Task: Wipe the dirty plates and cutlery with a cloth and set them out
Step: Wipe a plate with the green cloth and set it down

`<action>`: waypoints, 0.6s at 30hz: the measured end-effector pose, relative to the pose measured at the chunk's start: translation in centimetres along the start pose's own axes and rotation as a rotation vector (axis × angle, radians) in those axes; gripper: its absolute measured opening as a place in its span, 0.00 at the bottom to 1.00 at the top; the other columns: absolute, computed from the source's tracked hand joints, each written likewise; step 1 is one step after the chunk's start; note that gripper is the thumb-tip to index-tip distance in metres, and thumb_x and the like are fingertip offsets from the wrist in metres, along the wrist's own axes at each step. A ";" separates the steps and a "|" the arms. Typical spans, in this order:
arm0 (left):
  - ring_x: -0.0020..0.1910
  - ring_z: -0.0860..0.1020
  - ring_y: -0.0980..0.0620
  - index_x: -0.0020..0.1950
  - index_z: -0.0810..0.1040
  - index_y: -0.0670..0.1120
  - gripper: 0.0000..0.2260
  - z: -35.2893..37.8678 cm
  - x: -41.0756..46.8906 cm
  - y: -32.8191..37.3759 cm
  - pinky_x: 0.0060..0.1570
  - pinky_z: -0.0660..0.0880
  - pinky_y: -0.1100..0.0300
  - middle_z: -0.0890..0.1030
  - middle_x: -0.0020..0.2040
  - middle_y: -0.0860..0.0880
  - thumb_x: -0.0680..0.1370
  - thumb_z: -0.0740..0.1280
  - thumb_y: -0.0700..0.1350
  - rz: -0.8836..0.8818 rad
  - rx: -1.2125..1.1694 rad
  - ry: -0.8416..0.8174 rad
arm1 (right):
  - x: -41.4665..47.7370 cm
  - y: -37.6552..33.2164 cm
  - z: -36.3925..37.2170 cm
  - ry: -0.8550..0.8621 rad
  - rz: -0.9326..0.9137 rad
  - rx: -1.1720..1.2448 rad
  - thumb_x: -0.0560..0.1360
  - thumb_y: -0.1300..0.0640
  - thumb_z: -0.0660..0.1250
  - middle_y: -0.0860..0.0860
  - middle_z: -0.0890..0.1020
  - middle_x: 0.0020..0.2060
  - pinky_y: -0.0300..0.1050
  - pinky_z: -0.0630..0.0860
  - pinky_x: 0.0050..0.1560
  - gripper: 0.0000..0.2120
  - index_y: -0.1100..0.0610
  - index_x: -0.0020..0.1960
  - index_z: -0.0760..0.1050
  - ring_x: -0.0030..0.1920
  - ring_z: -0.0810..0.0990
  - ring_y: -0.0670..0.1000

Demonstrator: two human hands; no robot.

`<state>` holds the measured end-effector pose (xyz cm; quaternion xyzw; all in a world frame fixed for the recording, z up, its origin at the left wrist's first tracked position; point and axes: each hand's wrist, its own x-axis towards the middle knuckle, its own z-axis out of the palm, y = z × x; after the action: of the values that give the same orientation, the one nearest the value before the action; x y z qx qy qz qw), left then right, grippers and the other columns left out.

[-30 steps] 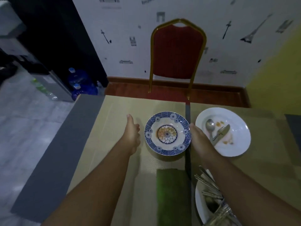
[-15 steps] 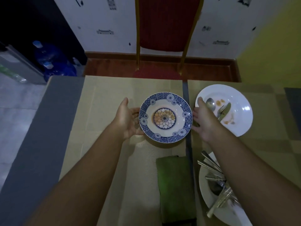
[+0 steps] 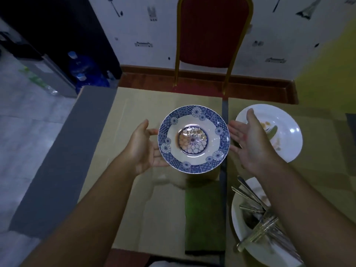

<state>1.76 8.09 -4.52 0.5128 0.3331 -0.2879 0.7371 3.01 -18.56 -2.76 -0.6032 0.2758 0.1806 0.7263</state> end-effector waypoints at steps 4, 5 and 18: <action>0.52 0.85 0.38 0.67 0.71 0.48 0.27 -1.7 -3.7 -4.5 0.45 0.82 0.37 0.85 0.56 0.39 0.82 0.49 0.66 -0.006 -0.094 -0.037 | -2.9 1.7 -0.2 -0.111 -0.018 -0.060 0.78 0.32 0.51 0.50 0.75 0.67 0.54 0.66 0.70 0.34 0.55 0.72 0.69 0.65 0.74 0.48; 0.54 0.85 0.38 0.67 0.73 0.48 0.26 -1.9 -4.5 -5.9 0.46 0.82 0.36 0.85 0.58 0.41 0.83 0.50 0.65 -0.008 -0.102 -0.035 | -3.5 2.3 -0.3 -0.133 -0.017 -0.075 0.78 0.32 0.51 0.49 0.75 0.67 0.55 0.66 0.70 0.34 0.55 0.71 0.70 0.66 0.73 0.48; 0.48 0.87 0.43 0.63 0.79 0.47 0.11 -5.7 -8.8 -15.7 0.41 0.83 0.50 0.87 0.55 0.42 0.84 0.61 0.40 0.121 -0.092 0.173 | -8.2 8.0 0.4 -0.316 -0.052 -0.199 0.79 0.35 0.52 0.46 0.76 0.66 0.51 0.67 0.68 0.24 0.46 0.67 0.72 0.64 0.74 0.46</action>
<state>-16.78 9.41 -7.91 0.5203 0.3766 -0.1819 0.7445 -8.10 -15.94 -3.81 -0.6431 0.1235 0.2807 0.7016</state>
